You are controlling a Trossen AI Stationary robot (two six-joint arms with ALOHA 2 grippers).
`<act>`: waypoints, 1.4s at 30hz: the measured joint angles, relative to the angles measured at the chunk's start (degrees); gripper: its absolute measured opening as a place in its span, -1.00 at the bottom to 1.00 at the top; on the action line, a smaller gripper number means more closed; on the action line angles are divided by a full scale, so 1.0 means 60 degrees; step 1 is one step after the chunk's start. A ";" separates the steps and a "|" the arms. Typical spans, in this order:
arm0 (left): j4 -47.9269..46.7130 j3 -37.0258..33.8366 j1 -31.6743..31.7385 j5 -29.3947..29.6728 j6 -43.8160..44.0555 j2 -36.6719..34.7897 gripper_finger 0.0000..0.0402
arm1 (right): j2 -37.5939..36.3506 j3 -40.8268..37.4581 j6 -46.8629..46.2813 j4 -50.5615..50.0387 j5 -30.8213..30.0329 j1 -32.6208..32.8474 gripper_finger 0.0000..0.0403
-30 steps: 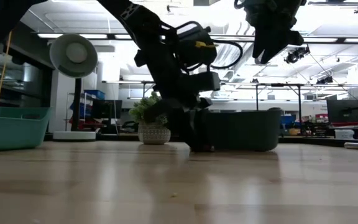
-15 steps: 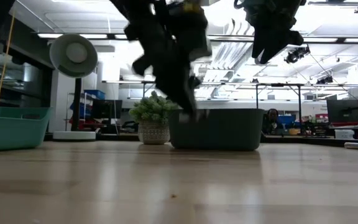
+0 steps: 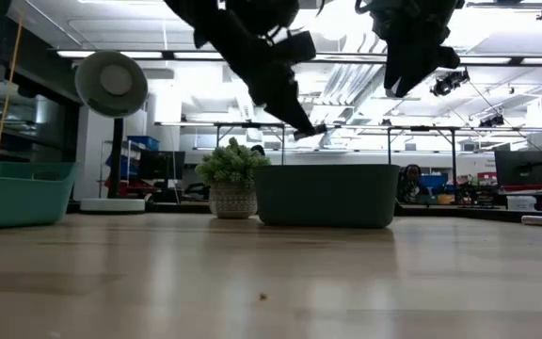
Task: Sort batteries
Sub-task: Put the silver battery into the blue bin
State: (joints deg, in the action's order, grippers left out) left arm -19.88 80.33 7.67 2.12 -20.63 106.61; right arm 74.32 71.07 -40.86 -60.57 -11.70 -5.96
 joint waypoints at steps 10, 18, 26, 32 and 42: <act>-0.0928 0.0007 0.0104 0.0015 0.1784 -0.0379 0.06 | -0.0015 -0.0619 -0.0641 -0.2539 0.1776 0.0117 -0.22; -0.1524 0.0012 0.0207 0.0002 0.3101 -0.2420 0.13 | -0.0076 -0.3873 -0.2502 -0.1696 0.4211 0.1219 -0.22; -0.1135 0.0030 0.0220 0.0151 0.3935 -0.3805 0.13 | -0.0077 -0.5990 -0.4776 0.0593 0.4858 0.1877 -0.22; -0.1392 0.0026 0.0205 0.0232 0.4294 -0.3911 0.13 | -0.0080 -0.6448 -0.5473 0.1391 0.4838 0.2235 -0.22; -0.1709 0.0019 -0.0338 0.0440 0.4220 -0.4099 0.13 | -0.0113 -0.7223 -0.6688 0.2622 0.4486 0.2696 -0.29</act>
State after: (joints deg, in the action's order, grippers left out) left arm -30.13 80.44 5.64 4.76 4.69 82.01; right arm 73.65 27.73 -80.99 -44.84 15.22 10.22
